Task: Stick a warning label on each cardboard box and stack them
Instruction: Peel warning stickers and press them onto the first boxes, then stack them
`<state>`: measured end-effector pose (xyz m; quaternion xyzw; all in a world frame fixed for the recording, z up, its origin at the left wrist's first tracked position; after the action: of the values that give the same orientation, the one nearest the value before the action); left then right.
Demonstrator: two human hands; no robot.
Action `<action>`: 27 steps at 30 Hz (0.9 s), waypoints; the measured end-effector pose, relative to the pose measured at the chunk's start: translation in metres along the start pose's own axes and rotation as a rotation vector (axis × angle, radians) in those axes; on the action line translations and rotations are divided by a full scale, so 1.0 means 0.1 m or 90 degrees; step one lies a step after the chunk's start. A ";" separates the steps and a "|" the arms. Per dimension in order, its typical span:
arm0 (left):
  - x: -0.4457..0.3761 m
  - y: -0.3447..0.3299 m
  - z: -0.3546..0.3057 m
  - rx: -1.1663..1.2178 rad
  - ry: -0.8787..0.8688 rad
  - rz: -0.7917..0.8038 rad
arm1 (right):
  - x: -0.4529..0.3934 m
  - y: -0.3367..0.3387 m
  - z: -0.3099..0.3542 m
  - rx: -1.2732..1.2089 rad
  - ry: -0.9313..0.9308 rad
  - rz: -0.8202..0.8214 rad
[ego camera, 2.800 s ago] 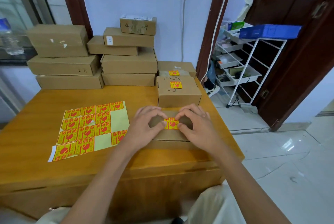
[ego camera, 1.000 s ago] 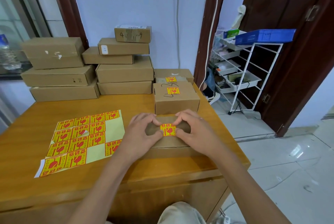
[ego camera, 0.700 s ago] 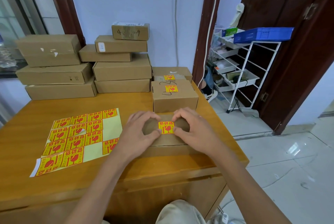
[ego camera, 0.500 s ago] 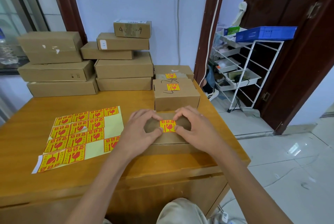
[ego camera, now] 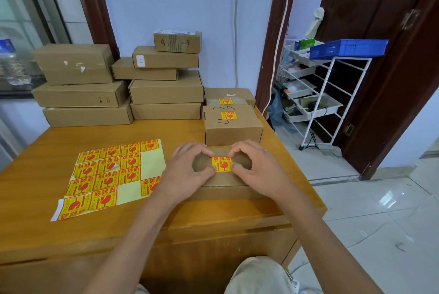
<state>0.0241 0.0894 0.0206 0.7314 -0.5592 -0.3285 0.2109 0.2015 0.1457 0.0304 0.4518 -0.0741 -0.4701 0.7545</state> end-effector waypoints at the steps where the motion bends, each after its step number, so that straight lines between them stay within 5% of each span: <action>1: 0.00 0.00 0.00 0.000 0.001 0.000 | 0.00 0.00 0.01 0.005 0.000 0.000; 14: 0.23 0.28 -0.08 0.090 0.021 -0.090 | 0.29 0.19 0.01 -0.031 -0.091 -0.063; 19: 0.42 0.10 0.04 -0.059 0.069 0.062 | 0.63 -0.01 -0.15 -0.015 -0.128 0.041; 27: 0.41 0.24 -0.10 -0.013 0.055 -0.071 | 0.57 0.20 -0.07 -0.017 -0.107 -0.033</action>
<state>0.0217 0.0427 0.0338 0.7727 -0.5047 -0.3133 0.2235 0.2488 0.1088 0.0237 0.4023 -0.1193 -0.5267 0.7392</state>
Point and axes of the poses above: each hand's wrist, its own x-axis away from the middle knuckle, its own y-axis out of the back of the hand, z = x × y, the point moved 8 cm from there along -x, towards the middle knuckle
